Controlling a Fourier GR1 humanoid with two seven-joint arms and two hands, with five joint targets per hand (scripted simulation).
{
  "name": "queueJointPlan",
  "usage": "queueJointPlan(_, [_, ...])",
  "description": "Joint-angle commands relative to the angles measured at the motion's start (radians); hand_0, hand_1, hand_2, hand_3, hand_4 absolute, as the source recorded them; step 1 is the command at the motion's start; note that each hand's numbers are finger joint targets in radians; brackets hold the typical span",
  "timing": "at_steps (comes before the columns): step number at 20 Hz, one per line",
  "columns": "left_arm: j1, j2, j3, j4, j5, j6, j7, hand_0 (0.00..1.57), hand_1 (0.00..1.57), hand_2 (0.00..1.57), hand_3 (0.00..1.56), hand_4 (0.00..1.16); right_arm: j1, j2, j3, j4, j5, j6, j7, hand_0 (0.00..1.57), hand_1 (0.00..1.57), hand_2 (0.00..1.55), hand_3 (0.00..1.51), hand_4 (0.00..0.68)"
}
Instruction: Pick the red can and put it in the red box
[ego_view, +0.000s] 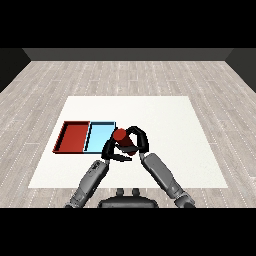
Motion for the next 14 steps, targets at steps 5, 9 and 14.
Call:
queueJointPlan(5, [0.017,0.0,0.001,-0.031,0.01,-0.026,0.049,0.0,0.0,0.0,0.0,0.0,-0.023,0.0,0.015,-0.003,-0.011,0.007,0.025,1.44,1.44,1.44,1.38,0.628])
queueJointPlan(9, [-0.097,0.0,0.0,0.155,0.113,-0.033,-0.034,0.0,0.0,0.0,0.0,0.0,-0.046,0.0,0.063,-0.003,-0.073,-0.032,-0.016,1.46,1.46,1.43,1.37,0.625])
queueJointPlan(14, [-0.059,0.0,-0.114,0.072,0.082,0.066,-0.036,0.0,0.0,0.0,0.0,0.0,-0.069,0.0,0.06,-0.004,-0.061,-0.035,0.04,1.49,1.49,1.45,1.38,0.617])
